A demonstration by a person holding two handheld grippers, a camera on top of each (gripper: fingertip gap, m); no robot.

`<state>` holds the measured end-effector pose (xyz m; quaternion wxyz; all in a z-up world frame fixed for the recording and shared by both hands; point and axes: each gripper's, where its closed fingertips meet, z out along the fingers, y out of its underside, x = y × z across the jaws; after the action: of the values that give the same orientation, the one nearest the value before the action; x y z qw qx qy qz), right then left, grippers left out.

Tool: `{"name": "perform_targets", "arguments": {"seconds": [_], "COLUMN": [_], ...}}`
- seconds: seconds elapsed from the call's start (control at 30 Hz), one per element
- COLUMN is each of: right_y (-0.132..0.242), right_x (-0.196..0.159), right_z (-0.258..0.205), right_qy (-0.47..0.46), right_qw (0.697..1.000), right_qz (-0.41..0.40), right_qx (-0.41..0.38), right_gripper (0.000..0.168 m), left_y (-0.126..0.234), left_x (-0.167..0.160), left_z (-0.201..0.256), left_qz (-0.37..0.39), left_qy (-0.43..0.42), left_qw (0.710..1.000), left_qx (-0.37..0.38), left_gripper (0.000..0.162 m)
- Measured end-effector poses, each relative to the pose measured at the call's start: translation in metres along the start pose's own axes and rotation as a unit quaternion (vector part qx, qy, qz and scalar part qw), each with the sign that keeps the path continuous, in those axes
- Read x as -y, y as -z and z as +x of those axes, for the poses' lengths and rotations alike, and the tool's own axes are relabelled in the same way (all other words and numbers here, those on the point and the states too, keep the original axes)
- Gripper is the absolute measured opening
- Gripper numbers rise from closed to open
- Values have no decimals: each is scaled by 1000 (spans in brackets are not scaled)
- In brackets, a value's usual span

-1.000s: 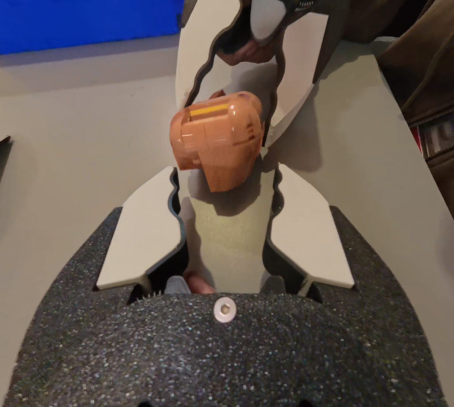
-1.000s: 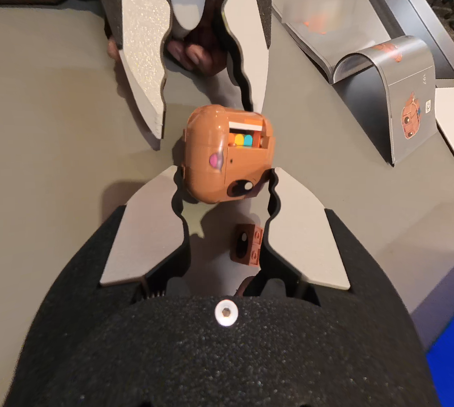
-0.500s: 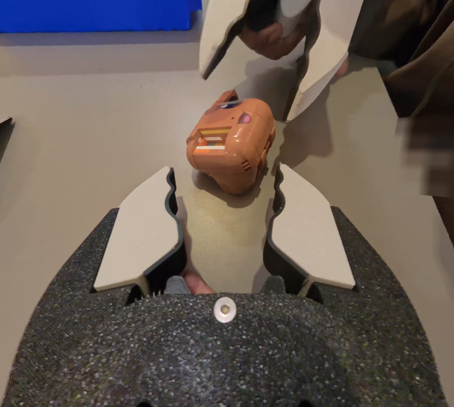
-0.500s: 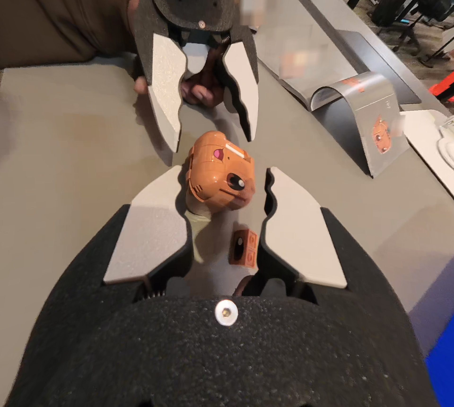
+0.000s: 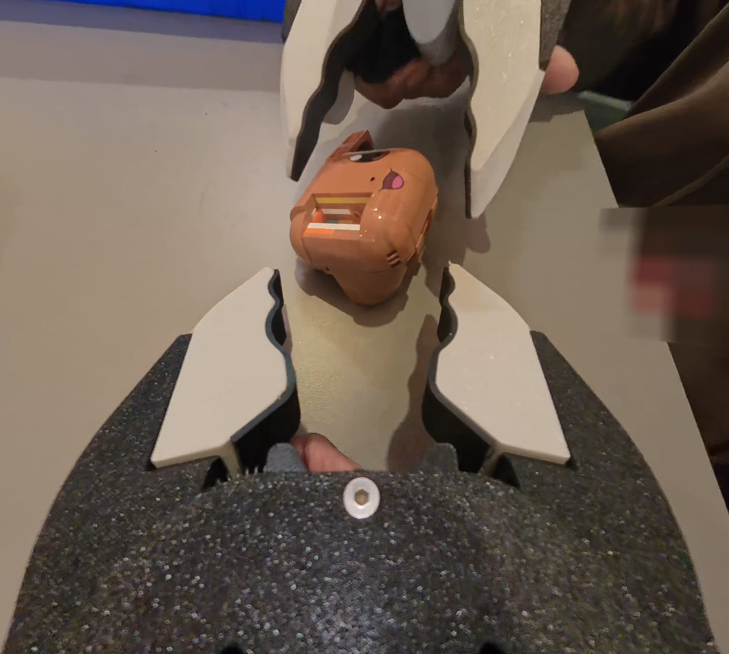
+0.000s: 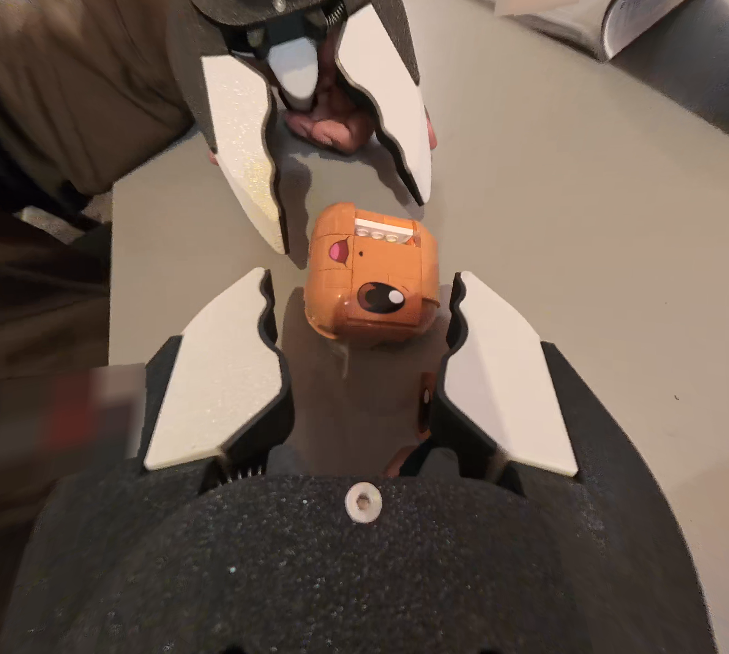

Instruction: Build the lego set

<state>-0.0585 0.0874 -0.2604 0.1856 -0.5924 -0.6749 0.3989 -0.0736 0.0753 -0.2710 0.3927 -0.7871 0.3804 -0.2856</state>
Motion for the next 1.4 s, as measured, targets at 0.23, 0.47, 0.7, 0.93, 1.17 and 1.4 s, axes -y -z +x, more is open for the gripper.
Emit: {"name": "perform_targets", "arguments": {"seconds": [0.23,0.47,0.7,0.93,1.17,1.4], "right_y": [-11,0,13,19,25,27], "right_x": [-9,11,14,18,24,27], "right_z": [6,11,18,20,13,12], "right_qy": [-16,28,42,64,108,105], "right_qw": [997,999,997,993,987,985], "right_qz": [-75,30,68,95,117,134], "right_qx": [6,22,14,2,-9,1], "right_gripper": [73,72,72,71,70,59], "left_y": [-11,-17,-32,-36,-22,-27], "left_x": [-14,2,17,13,44,50], "left_z": [1,-7,-9,-4,-2,-1], "left_qz": [-61,-30,-21,-40,80,89], "left_qy": [-25,17,71,-3,-16,-8], "left_qw": [998,999,994,998,995,994], "left_qx": [12,-14,-79,-48,-58,-65], "left_gripper": [76,76,75,76,79,78]}}
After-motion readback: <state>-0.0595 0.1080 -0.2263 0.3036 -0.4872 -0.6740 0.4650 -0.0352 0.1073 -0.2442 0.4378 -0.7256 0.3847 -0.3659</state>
